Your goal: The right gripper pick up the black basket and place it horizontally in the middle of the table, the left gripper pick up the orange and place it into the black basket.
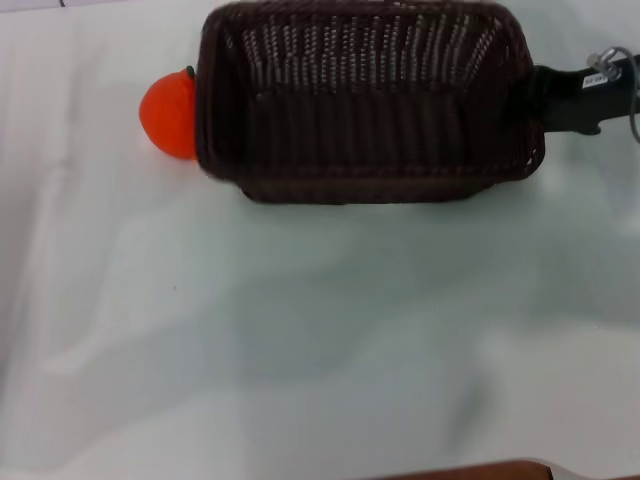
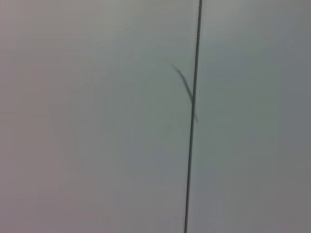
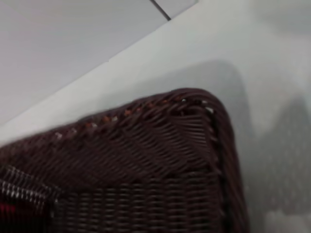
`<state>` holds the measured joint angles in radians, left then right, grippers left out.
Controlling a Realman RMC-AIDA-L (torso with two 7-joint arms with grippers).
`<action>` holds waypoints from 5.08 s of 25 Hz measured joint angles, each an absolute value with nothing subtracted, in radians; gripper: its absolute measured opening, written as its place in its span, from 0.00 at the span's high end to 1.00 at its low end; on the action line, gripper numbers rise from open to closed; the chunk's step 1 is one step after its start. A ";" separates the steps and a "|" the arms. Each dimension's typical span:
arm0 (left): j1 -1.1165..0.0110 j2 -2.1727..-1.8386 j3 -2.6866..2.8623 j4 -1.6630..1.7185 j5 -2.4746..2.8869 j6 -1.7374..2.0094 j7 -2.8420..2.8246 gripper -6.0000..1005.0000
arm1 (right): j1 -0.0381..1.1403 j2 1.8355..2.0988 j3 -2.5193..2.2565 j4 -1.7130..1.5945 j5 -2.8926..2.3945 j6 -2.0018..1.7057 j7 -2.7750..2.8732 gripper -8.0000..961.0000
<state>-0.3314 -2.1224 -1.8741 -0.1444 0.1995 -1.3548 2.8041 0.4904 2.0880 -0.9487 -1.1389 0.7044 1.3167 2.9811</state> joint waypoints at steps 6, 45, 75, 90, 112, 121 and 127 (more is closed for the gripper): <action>-0.316 -2.131 -1.831 -0.162 0.199 -1.321 2.783 0.13 | 0.485 2.086 -0.939 -1.183 0.710 1.318 2.956 0.60; -0.539 -2.053 -1.420 -0.255 0.516 -0.842 2.348 0.16 | 0.238 2.097 -0.646 -1.201 1.324 1.486 2.478 0.31; -0.577 -2.086 -1.505 -0.312 0.541 -0.656 2.448 0.66 | 0.281 2.087 -0.621 -1.109 1.384 1.494 2.426 0.31; -0.402 -2.068 -1.724 -0.460 0.540 -0.880 2.426 0.85 | 0.317 2.086 -0.621 -1.069 1.384 1.472 2.406 0.31; -0.432 -2.175 -1.476 -0.523 0.460 -1.126 2.474 0.78 | 0.376 2.075 -0.582 -0.996 1.385 1.433 2.297 0.31; -0.375 -2.174 -1.543 -0.485 0.360 -1.136 2.572 0.62 | 0.370 2.081 -0.516 -0.901 1.454 1.440 2.078 0.31; -0.287 -2.173 -1.697 -0.438 0.286 -1.191 2.589 0.23 | 0.359 2.080 -0.400 -0.680 1.568 1.440 1.722 0.31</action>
